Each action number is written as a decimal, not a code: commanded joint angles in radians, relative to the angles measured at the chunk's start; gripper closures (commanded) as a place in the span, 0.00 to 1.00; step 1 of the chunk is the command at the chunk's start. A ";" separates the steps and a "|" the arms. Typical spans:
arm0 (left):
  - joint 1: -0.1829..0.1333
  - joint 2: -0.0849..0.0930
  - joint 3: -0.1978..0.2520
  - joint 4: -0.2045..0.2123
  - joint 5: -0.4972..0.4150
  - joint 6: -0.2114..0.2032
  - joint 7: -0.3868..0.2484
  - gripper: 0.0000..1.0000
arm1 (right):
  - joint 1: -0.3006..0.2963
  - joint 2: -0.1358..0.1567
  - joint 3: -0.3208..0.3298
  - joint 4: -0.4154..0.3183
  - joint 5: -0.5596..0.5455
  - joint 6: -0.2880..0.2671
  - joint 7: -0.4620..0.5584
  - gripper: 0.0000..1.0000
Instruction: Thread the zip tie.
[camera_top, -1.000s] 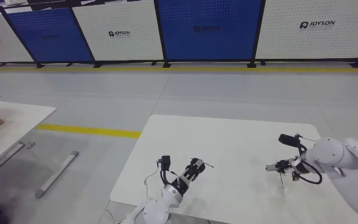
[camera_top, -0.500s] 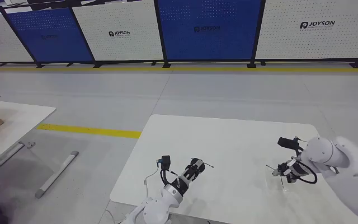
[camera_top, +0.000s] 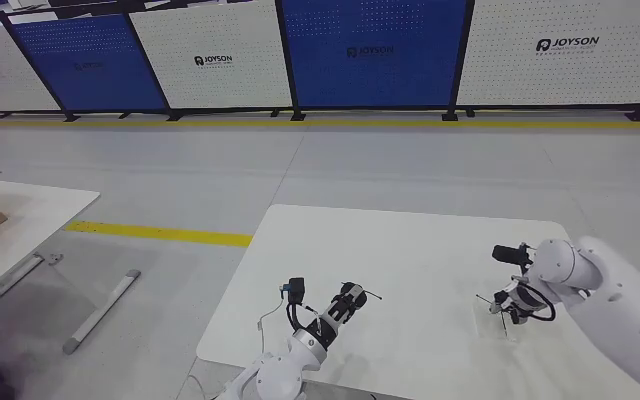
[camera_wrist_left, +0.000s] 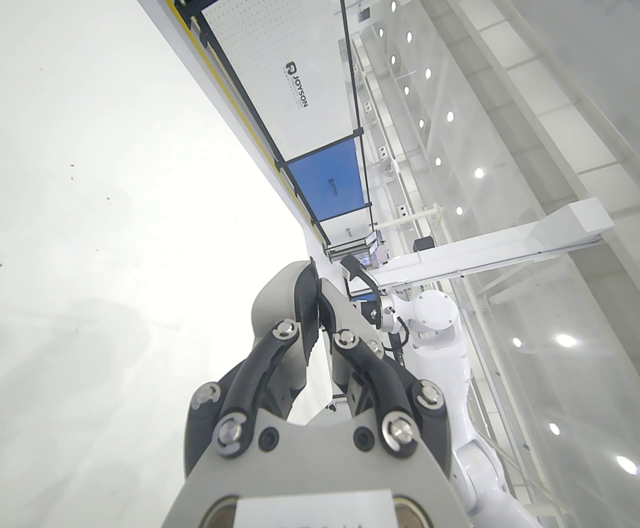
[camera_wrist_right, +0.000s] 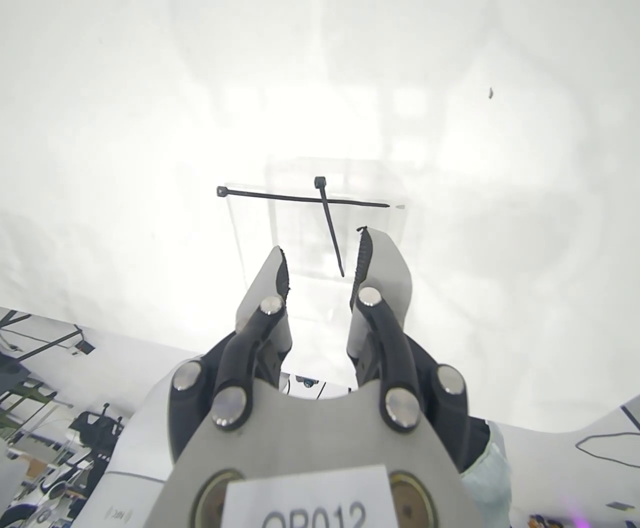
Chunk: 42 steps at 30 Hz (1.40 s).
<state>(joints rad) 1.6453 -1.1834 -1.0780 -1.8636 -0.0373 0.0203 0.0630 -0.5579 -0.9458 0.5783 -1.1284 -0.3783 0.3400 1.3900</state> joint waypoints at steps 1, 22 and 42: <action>0.000 0.000 0.000 0.000 0.000 0.000 0.000 1.00 | 0.009 -0.007 -0.012 0.014 0.003 0.000 0.000 0.69; 0.000 0.000 0.000 0.000 0.000 0.000 0.000 1.00 | 0.091 -0.084 -0.146 0.154 0.003 0.000 0.000 0.83; 0.000 0.000 0.000 0.000 0.000 0.000 0.000 1.00 | 0.158 -0.144 -0.256 0.255 0.022 0.000 0.000 1.00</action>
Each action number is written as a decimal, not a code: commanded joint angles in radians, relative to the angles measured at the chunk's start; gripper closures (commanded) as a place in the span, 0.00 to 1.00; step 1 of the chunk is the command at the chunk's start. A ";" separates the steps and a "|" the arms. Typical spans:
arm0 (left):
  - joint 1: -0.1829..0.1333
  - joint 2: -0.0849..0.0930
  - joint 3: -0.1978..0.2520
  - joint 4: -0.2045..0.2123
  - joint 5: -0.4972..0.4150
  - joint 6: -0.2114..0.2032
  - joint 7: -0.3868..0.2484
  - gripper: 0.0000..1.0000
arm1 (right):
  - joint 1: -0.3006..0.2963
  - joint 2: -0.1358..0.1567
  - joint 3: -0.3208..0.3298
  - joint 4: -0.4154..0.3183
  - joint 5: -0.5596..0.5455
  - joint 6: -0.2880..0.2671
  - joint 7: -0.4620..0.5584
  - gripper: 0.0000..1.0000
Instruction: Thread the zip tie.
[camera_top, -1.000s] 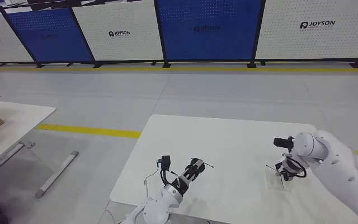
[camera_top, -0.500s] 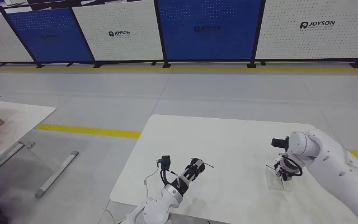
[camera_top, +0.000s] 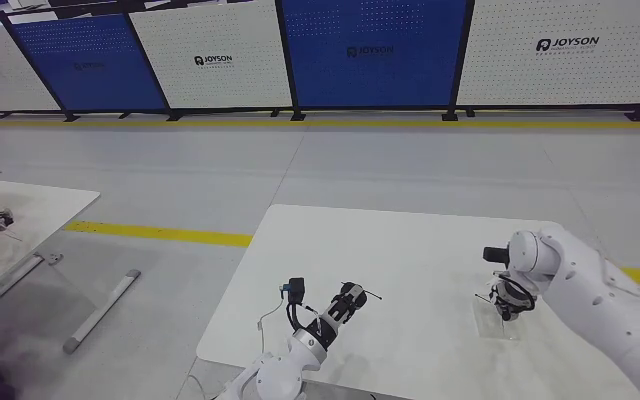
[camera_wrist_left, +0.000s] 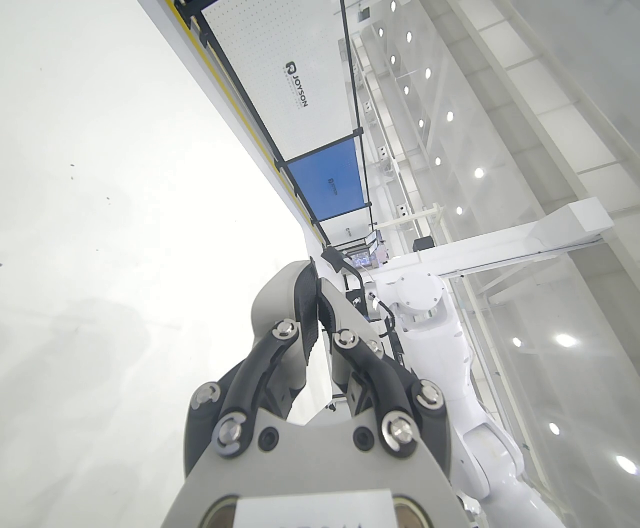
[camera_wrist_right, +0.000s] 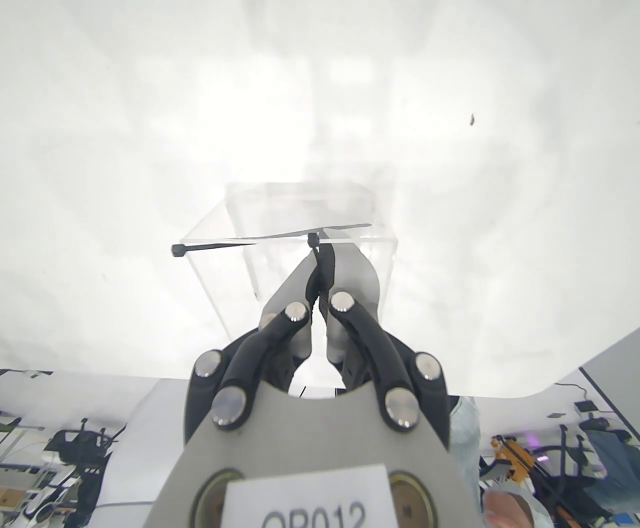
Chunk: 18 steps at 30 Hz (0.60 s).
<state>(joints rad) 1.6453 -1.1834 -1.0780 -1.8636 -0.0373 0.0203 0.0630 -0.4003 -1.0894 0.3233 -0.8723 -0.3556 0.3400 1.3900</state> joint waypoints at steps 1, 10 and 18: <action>0.000 0.000 0.000 0.000 0.000 0.000 0.000 1.00 | 0.001 0.001 -0.001 -0.004 -0.001 0.000 0.000 1.00; 0.000 0.000 0.000 0.000 0.000 0.000 0.000 1.00 | -0.028 0.046 0.063 -0.086 -0.024 0.000 0.000 1.00; 0.000 0.000 0.000 0.000 0.000 0.000 0.000 1.00 | -0.108 0.110 0.152 -0.213 -0.087 0.000 0.000 1.00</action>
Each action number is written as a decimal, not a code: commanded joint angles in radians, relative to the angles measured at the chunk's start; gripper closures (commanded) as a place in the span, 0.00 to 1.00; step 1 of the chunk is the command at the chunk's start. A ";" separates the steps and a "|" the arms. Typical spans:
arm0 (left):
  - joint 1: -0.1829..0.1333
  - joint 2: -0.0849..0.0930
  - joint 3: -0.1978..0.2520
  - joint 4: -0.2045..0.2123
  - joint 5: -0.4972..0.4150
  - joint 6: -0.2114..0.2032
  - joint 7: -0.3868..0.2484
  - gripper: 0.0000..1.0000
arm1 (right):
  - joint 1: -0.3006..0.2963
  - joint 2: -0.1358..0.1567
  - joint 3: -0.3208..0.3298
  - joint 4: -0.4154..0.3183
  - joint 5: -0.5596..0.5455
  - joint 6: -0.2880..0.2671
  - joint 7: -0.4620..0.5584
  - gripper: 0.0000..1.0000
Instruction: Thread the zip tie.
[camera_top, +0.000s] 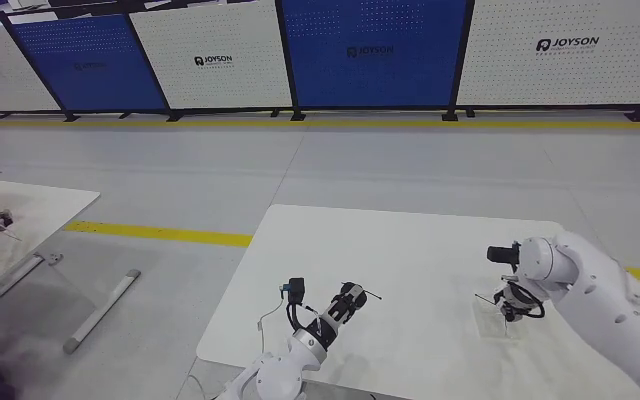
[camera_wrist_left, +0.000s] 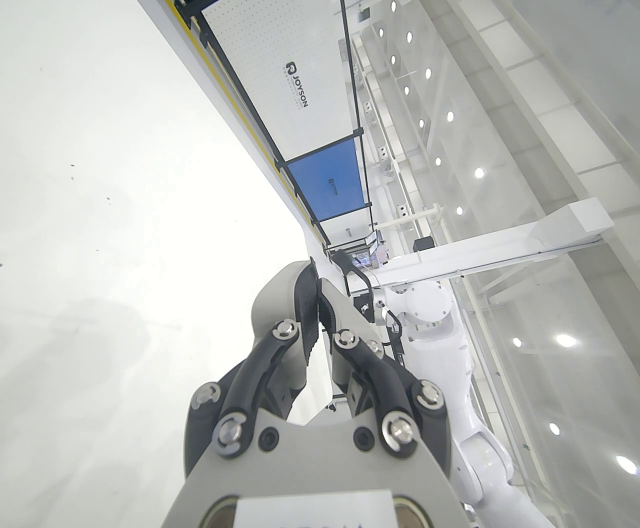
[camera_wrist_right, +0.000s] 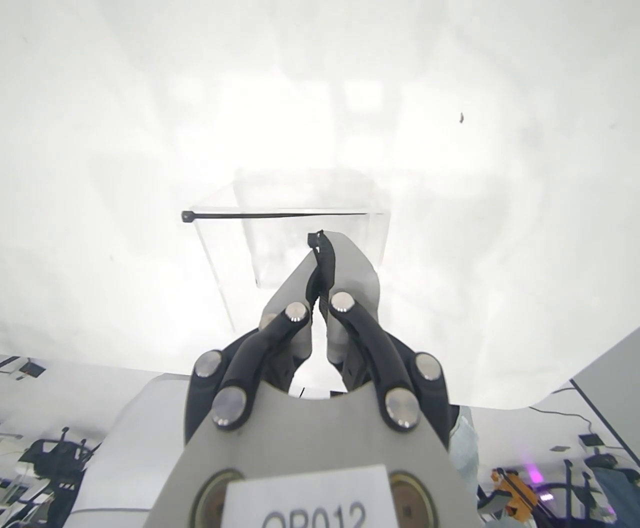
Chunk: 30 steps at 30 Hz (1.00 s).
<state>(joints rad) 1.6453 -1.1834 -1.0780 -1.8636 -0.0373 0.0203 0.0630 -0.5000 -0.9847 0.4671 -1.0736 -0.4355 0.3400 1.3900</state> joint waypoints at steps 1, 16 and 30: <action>0.000 0.000 0.000 0.000 0.000 0.000 0.000 1.00 | -0.014 0.008 0.012 -0.019 -0.011 0.000 0.000 1.00; 0.000 0.000 0.000 0.000 0.000 0.000 0.000 1.00 | 0.002 0.001 -0.012 -0.008 0.008 0.000 0.000 0.91; 0.000 0.000 0.000 0.000 0.000 0.000 0.000 1.00 | 0.035 -0.018 -0.061 0.033 0.039 0.000 0.000 0.87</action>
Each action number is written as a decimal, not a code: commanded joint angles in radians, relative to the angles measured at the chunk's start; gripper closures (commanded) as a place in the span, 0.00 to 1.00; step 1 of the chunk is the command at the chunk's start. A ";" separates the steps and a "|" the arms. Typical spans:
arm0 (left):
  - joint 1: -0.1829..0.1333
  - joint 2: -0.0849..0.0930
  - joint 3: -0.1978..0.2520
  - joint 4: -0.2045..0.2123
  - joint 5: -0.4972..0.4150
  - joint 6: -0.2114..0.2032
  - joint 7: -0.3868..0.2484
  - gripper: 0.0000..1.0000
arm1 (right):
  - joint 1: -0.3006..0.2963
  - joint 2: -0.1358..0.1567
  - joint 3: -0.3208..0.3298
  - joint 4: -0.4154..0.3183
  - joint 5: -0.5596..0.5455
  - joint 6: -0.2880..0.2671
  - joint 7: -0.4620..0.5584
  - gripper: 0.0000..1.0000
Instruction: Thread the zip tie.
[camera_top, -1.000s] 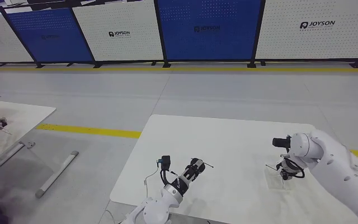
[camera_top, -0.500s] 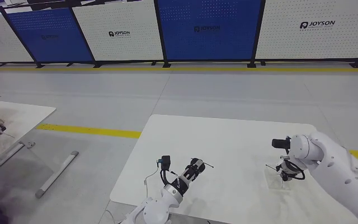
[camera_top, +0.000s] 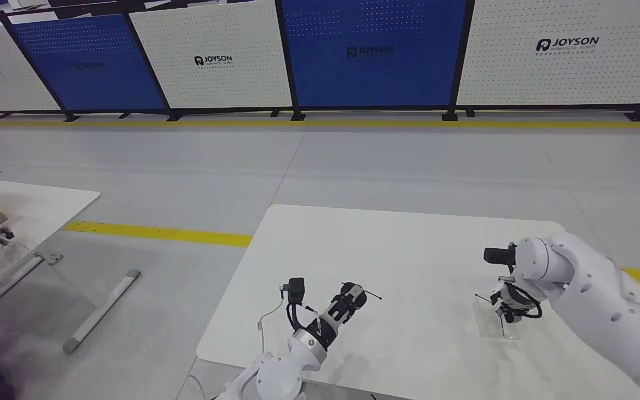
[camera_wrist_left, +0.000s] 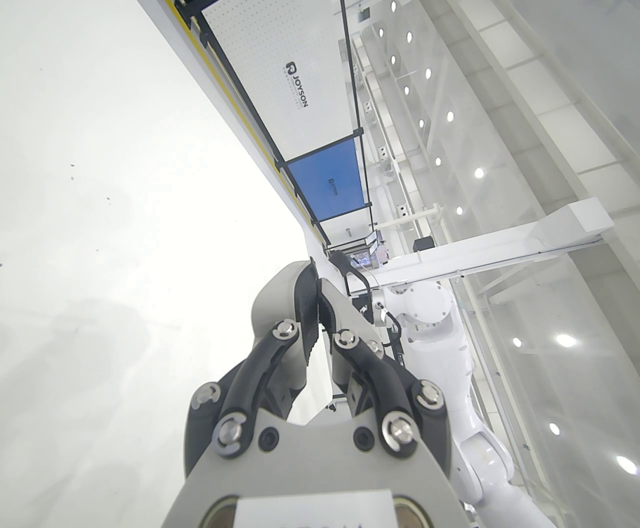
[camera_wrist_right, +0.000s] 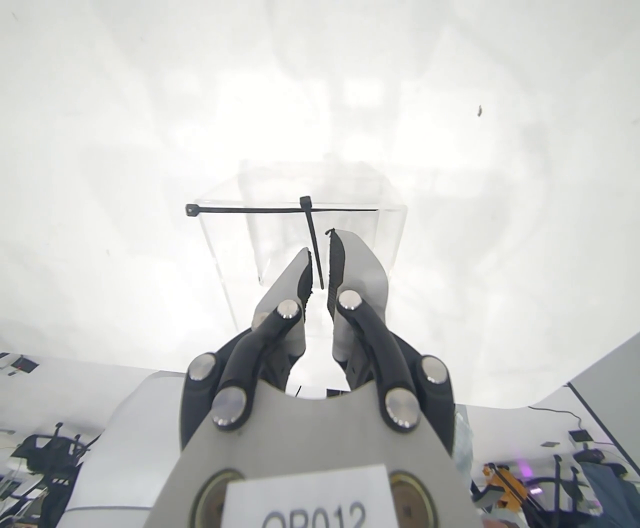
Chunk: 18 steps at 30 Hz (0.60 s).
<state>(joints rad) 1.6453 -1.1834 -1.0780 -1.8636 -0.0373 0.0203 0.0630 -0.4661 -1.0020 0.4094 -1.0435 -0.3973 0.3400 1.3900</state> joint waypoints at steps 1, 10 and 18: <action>0.000 0.000 0.000 0.000 0.000 0.000 0.000 1.00 | 0.004 -0.002 -0.008 0.009 0.002 0.000 0.000 0.87; 0.000 0.000 0.000 0.000 0.000 0.000 0.000 1.00 | 0.033 -0.027 -0.054 0.048 0.023 0.000 0.000 0.87; 0.000 0.000 0.000 0.000 0.000 0.000 0.000 1.00 | 0.061 -0.054 -0.102 0.094 0.039 0.000 0.000 0.87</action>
<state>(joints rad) 1.6453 -1.1834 -1.0780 -1.8636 -0.0373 0.0203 0.0630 -0.4090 -1.0520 0.3136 -0.9586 -0.3607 0.3400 1.3900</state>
